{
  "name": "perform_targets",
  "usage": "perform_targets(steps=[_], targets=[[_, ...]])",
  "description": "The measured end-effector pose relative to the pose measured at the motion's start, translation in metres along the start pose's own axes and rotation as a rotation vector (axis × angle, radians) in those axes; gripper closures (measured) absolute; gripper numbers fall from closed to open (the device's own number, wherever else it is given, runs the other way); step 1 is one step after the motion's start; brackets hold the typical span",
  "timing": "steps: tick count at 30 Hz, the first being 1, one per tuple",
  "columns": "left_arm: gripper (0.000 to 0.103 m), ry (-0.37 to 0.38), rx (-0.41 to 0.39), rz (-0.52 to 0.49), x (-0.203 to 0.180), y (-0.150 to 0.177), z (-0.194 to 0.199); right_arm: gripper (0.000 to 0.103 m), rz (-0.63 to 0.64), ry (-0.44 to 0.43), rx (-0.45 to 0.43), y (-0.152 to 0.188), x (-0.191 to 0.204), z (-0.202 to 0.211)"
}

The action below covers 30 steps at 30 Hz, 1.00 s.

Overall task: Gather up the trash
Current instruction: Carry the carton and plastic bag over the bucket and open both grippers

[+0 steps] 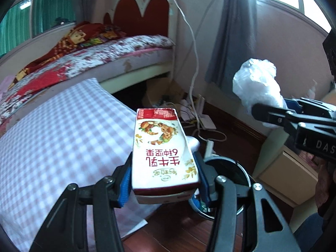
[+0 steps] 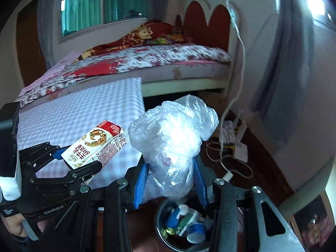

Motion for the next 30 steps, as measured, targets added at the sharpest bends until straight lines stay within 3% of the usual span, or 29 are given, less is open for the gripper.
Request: perform_targets(steps=[13, 25, 30], targets=[[0.050, 0.126, 0.084, -0.047, -0.066, 0.047, -0.031, 0.060, -0.057, 0.009, 0.089, 0.072, -0.057, -0.007], [0.050, 0.207, 0.189, -0.088, -0.113, 0.091, -0.064, 0.060, -0.079, -0.004, 0.235, 0.151, -0.092, -0.038], [0.050, 0.251, 0.252, -0.060, -0.118, 0.111, -0.088, 0.060, -0.074, -0.041, 0.327, 0.189, -0.095, -0.064]])
Point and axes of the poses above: each gripper's, at about its wrist camera, not at the fingertips, and z roughly against the way its jaws point, x to its left, y to its underside, the point moved 9 cm from there along -z, roughly the way its jaws point, and after that the axes turned 10 degrees about -x, right-handed, at the moved point
